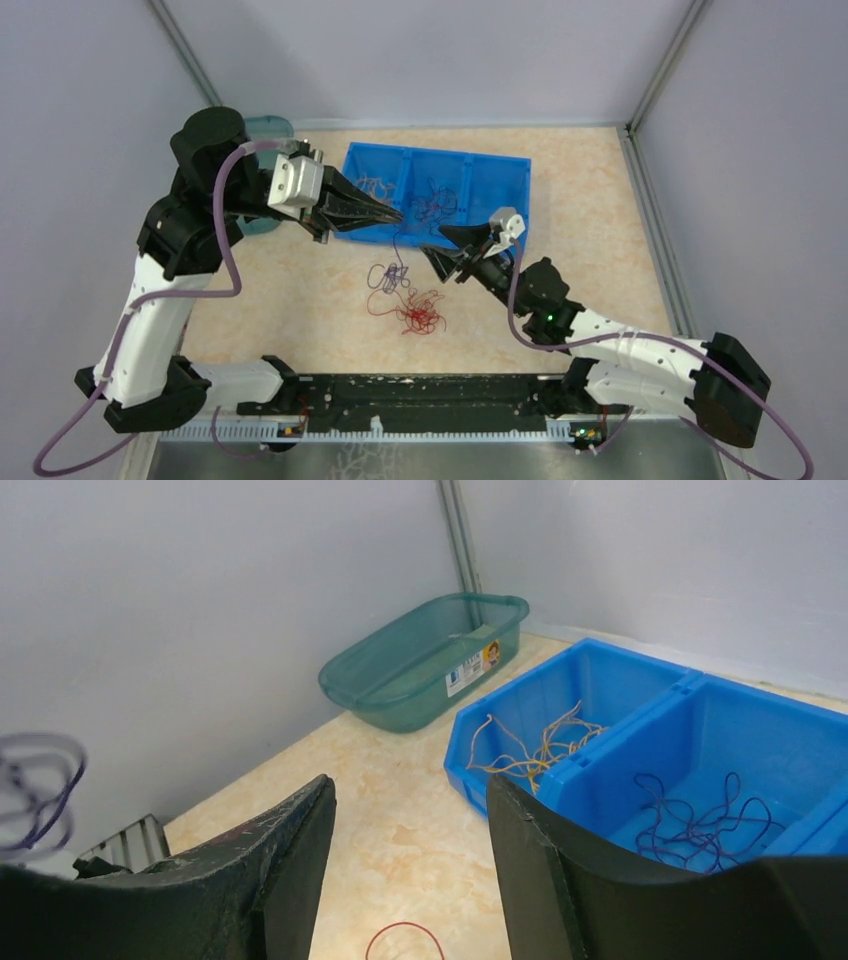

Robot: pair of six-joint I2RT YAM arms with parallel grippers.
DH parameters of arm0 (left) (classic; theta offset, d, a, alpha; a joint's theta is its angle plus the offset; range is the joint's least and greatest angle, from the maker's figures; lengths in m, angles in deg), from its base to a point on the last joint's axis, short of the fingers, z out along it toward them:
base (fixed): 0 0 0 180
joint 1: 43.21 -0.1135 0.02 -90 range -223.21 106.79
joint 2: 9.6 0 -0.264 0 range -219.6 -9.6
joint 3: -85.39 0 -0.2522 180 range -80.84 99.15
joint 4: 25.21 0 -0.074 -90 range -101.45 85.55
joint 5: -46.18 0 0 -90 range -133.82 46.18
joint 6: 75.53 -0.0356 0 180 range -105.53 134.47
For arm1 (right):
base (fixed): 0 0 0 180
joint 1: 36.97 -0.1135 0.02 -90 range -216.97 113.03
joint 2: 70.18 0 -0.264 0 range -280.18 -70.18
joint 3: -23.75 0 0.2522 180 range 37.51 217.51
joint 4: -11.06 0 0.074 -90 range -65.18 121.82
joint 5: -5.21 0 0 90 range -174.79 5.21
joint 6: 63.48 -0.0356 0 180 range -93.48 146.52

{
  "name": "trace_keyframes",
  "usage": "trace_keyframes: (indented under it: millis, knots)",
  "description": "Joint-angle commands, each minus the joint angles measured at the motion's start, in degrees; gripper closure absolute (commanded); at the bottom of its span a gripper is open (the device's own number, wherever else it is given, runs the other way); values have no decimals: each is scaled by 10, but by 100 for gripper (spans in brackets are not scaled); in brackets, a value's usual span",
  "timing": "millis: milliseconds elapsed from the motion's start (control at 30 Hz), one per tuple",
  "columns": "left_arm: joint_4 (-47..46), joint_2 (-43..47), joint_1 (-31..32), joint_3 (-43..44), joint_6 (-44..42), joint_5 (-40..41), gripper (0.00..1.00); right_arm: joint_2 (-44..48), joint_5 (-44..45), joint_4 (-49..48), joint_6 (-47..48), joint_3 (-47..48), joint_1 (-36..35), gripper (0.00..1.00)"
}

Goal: Untangle the cables

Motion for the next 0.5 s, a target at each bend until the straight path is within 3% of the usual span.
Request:
trace_keyframes:
  millis: [0,300,467]
  knots:
    - [-6,2,3,-14,-21,-2,99,37,-3,-14,-27,1,13,41]
    - [5,2,3,-82,-99,49,99,109,70,69,-30,-29,37,37]
    - [-55,-34,3,-129,-116,181,99,132,163,124,-48,-52,55,37]
